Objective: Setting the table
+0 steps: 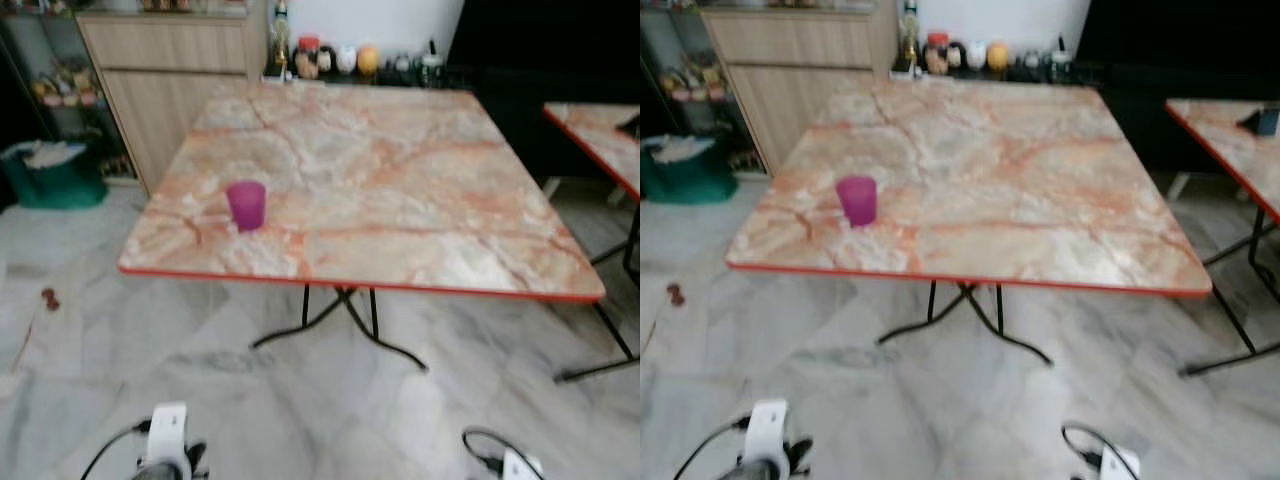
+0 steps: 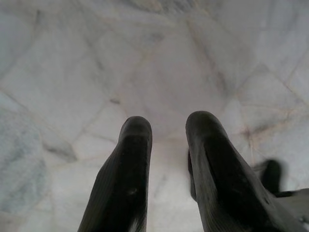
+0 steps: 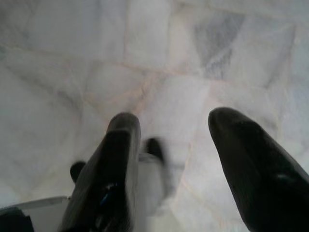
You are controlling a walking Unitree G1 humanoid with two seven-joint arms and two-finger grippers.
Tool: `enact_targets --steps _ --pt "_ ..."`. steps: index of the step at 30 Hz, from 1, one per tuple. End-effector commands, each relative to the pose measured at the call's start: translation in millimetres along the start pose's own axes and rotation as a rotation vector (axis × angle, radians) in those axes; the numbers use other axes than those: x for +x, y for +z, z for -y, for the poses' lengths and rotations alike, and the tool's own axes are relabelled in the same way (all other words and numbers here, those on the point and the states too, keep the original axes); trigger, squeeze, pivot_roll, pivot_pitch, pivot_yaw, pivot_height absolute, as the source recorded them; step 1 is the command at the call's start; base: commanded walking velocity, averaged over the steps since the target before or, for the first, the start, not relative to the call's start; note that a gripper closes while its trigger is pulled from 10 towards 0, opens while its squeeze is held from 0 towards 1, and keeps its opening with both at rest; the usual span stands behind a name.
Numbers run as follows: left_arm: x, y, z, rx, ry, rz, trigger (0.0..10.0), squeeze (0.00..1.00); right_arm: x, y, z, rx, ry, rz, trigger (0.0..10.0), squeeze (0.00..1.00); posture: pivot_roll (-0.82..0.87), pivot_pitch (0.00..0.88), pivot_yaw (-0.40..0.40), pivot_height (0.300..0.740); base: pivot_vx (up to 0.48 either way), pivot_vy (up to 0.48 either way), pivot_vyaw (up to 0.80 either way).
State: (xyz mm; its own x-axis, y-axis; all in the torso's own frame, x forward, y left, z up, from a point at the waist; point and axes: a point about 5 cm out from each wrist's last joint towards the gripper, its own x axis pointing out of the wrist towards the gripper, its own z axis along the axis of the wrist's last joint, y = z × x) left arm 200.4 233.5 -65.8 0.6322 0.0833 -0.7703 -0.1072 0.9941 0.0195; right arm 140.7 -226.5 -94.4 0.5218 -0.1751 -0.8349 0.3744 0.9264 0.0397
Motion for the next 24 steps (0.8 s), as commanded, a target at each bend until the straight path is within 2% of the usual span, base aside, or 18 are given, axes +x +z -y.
enact_targets --steps 1,7,19,24 --pt "0.8 -1.6 5.3 0.002 -0.011 -0.015 10.0 0.00 -0.4 2.4 7.5 0.007 -0.022 0.005 10.0 0.00 0.07 0.000 -0.008 0.740 0.000 0.304 0.00" --pt "0.5 -2.8 4.2 0.004 -0.006 -0.018 10.0 0.00 -0.4 2.3 7.1 0.008 -0.021 0.005 10.0 0.00 0.07 0.000 -0.006 0.740 0.000 0.291 0.00" --pt "0.0 -3.9 4.5 0.011 -0.009 -0.010 10.0 0.00 -0.5 1.4 6.9 0.008 -0.020 0.003 10.0 0.00 0.07 0.000 -0.003 0.740 0.000 0.000 0.00" --pt "-1.8 -6.9 -2.6 0.001 -0.006 -0.016 10.0 0.00 -0.7 0.6 7.2 -0.001 -0.019 0.000 10.0 0.00 0.07 0.000 -0.004 0.740 0.000 0.000 0.00"
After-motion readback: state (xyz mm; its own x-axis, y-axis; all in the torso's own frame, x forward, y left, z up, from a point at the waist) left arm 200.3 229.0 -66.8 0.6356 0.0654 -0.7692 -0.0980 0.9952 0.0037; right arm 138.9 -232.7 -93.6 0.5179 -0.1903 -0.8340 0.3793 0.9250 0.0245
